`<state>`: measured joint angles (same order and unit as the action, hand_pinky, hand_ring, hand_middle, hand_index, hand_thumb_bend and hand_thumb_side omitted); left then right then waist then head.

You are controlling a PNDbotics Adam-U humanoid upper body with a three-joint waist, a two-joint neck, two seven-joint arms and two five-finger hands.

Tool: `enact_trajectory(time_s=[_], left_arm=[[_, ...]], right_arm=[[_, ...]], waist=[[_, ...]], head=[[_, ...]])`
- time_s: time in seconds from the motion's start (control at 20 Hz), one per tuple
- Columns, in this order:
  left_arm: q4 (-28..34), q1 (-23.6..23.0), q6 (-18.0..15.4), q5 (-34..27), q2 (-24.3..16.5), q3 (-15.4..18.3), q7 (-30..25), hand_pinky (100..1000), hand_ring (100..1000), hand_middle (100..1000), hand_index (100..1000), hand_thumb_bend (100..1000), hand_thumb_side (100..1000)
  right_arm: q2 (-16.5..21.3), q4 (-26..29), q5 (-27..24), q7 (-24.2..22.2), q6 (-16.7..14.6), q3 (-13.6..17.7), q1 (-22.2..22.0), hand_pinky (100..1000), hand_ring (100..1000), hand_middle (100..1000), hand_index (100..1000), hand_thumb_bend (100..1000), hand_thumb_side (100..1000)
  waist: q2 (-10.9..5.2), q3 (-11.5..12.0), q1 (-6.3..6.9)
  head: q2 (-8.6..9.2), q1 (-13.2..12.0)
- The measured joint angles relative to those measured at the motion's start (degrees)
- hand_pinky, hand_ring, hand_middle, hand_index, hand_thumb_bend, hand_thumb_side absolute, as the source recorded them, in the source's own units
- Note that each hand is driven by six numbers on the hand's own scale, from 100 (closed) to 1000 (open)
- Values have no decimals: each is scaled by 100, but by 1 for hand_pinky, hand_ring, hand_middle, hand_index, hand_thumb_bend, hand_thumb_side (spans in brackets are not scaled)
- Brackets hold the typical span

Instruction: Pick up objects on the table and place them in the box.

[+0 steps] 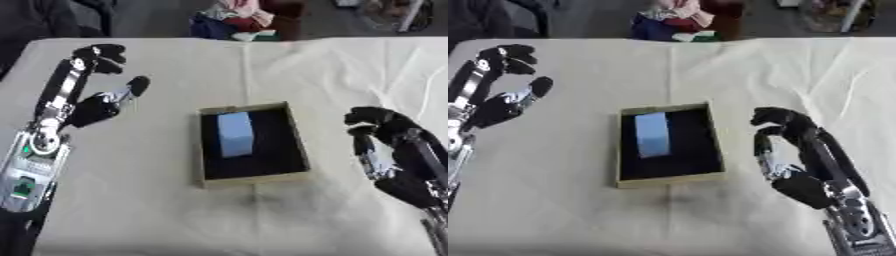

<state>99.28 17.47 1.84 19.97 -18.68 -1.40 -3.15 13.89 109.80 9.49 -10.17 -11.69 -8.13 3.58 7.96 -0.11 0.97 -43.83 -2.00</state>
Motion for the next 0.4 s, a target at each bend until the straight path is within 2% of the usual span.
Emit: enact_trajectory(time_s=[0.4], left_arm=[[-70, -89, -18, -40, 119, 30, 57, 762, 651, 650, 811, 628, 630]], right_arm=[[-3, 0, 1, 5, 2, 0, 42, 722, 823, 667, 816, 100, 437]], waist=[[27, 3, 3]], head=[[0, 72]])
